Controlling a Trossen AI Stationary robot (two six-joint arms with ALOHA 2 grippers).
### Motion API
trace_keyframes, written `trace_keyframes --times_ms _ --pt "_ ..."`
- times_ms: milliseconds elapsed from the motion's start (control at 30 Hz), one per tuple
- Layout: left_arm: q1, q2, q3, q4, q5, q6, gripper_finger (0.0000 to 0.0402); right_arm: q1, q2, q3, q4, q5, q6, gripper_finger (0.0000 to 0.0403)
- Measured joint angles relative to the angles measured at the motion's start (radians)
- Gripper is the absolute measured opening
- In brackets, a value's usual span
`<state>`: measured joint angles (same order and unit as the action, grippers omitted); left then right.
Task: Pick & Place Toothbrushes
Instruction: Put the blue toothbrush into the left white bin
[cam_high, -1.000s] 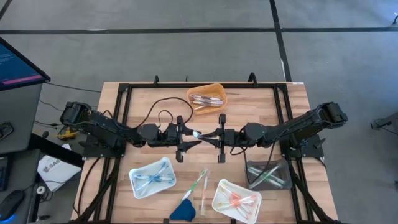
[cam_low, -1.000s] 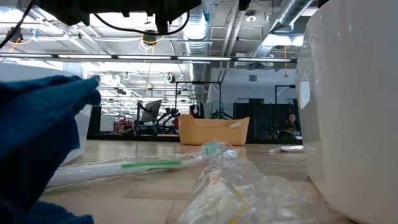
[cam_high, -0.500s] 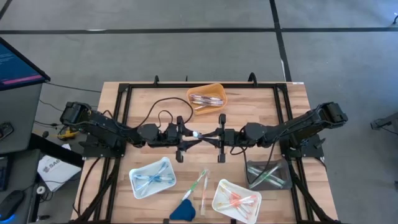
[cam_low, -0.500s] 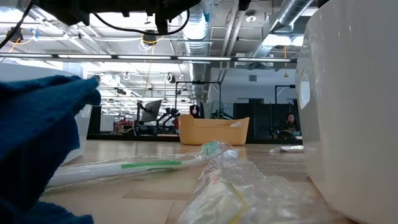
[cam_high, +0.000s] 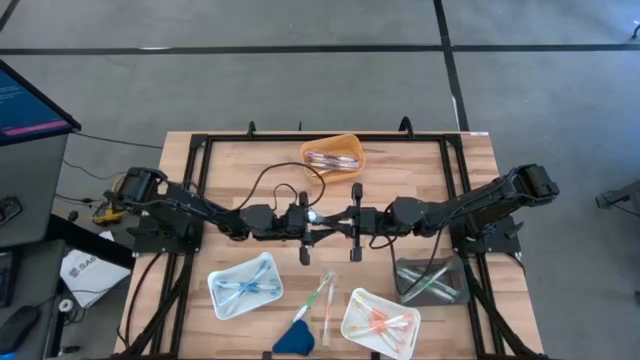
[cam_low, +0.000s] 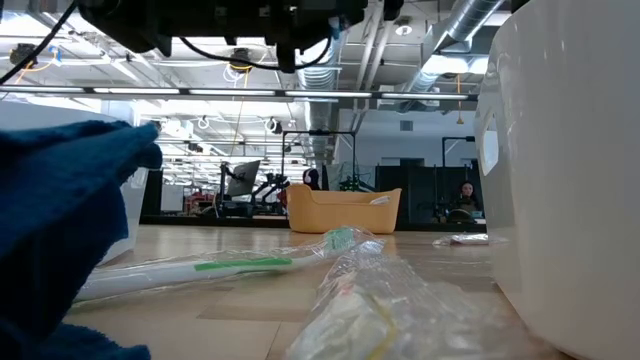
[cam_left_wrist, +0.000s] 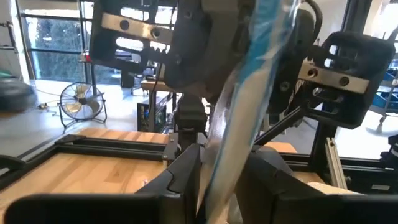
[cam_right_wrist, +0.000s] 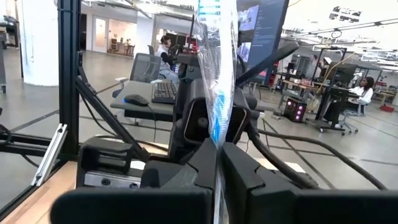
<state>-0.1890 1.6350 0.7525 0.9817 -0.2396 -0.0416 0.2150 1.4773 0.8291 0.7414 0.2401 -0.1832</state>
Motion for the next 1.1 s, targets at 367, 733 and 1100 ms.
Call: trace_keyframes --times_ms 367,733,1100 --pt "-0.017 -0.067 0.0 -0.045 -0.001 0.003 0.0084 0.002 0.0 0.0 -0.028 0.02 0.0 0.0006" --pt "-0.018 -0.078 0.0 -0.108 -0.005 0.003 0.0084 0.002 0.0 0.0 -0.036 0.025 0.001 0.0006" --pt "-0.019 -0.077 0.0 -0.138 0.003 -0.007 0.0013 0.008 0.0 0.0 -0.075 0.028 0.003 0.0025"
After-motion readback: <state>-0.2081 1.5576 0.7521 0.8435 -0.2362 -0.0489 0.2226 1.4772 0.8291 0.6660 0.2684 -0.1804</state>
